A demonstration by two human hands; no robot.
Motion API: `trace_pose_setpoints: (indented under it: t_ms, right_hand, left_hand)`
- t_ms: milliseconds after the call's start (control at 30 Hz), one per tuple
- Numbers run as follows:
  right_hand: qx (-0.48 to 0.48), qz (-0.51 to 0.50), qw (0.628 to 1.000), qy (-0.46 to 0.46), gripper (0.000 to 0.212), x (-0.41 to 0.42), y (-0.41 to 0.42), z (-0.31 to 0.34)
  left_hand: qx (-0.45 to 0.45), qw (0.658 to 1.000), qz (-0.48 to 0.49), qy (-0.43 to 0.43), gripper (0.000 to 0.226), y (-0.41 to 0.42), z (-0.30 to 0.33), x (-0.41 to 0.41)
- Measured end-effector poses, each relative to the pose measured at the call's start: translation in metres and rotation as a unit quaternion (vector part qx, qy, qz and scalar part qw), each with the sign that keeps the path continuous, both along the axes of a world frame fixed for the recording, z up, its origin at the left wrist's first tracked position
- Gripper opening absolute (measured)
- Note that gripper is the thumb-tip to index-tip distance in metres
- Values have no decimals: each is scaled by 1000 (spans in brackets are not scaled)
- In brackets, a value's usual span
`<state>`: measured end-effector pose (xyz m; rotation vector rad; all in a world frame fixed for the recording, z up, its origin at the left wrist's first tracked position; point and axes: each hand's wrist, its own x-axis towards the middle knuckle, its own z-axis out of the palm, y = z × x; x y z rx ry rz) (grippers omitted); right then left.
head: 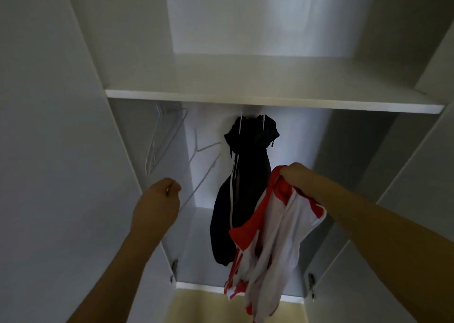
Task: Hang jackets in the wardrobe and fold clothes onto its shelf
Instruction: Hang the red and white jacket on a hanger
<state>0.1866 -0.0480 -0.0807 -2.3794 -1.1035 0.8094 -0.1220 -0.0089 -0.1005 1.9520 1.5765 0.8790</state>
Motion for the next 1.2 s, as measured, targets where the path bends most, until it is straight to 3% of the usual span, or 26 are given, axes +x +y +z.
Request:
trace_pose_setpoints:
  t_ms: [200, 333, 433, 500, 633, 733, 833, 933, 1000, 1067, 1133, 1200]
  right_hand:
    - [-40, 36, 997, -60, 34, 8, -38, -1]
    - [-82, 36, 995, -40, 36, 13, -59, 13]
    - [-59, 4, 996, -66, 38, 8, -76, 22]
    - [-54, 39, 994, -83, 36, 7, -84, 25]
    - [1, 61, 996, -58, 23, 4, -91, 33]
    - [113, 27, 993, 14, 17, 0, -96, 45]
    - [145, 57, 982, -110, 28, -6, -116, 57]
    - [136, 107, 980, -98, 31, -6, -137, 54]
    - [131, 103, 985, -47, 29, -1, -148, 49]
    - [126, 94, 987, -39, 34, 5, -157, 41]
    - [134, 69, 987, -49, 36, 10, -161, 33]
    - [166, 17, 986, -22, 38, 16, -165, 26]
  left_hand:
    - [16, 988, -81, 132, 24, -114, 61, -26]
    - [8, 979, -128, 159, 26, -148, 91, -13]
    - [0, 977, -168, 133, 26, -159, 93, 4]
    - [5, 975, -192, 114, 25, -162, 91, 16]
    - [29, 971, -221, 91, 25, -157, 77, 40]
    - [-4, 972, -234, 38, 26, -150, 57, 56]
    - [-20, 968, -249, -36, 25, -150, 30, 64]
    - [19, 960, -267, -87, 24, -156, 2, 69]
    - [83, 964, -243, -62, 21, -159, -12, 76]
    - [221, 964, -143, -44, 13, -163, -22, 84]
    - [322, 943, -30, -81, 19, -172, -28, 86]
    - [337, 931, -84, -115, 19, -180, -47, 89]
